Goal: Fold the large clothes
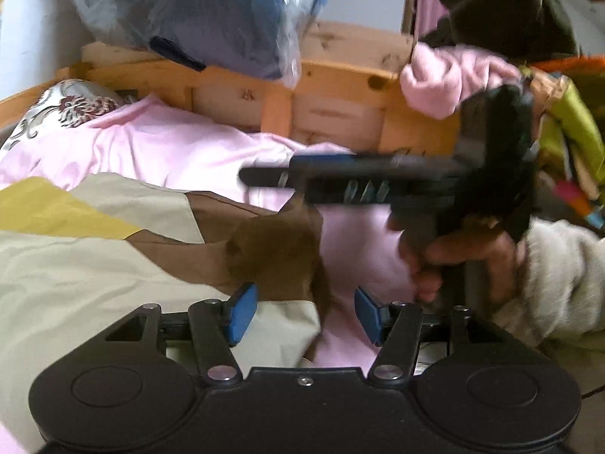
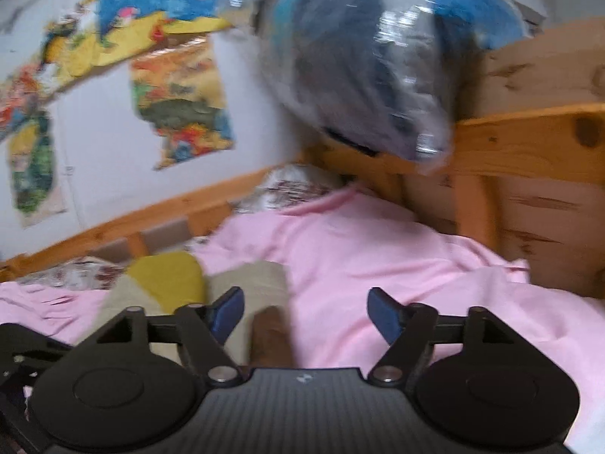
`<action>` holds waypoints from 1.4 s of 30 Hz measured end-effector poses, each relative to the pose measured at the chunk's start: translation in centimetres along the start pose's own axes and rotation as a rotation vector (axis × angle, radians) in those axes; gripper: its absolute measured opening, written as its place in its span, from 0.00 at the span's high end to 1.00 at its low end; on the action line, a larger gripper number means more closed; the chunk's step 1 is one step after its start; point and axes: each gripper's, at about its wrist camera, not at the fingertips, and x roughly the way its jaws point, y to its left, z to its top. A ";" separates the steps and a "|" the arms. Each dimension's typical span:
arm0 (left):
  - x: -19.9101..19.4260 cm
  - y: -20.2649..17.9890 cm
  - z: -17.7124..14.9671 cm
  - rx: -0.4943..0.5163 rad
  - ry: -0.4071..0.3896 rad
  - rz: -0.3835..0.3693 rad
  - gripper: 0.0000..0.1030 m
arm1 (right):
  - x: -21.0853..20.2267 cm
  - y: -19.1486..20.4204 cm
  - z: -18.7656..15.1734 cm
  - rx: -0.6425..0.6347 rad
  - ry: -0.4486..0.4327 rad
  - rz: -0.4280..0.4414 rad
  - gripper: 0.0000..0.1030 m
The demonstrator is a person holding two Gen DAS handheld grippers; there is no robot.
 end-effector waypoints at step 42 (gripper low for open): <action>-5.0 4.5 -5.7 -0.719 -0.132 0.676 0.01 | 1.7 4.4 -2.9 -0.195 0.196 -0.065 0.14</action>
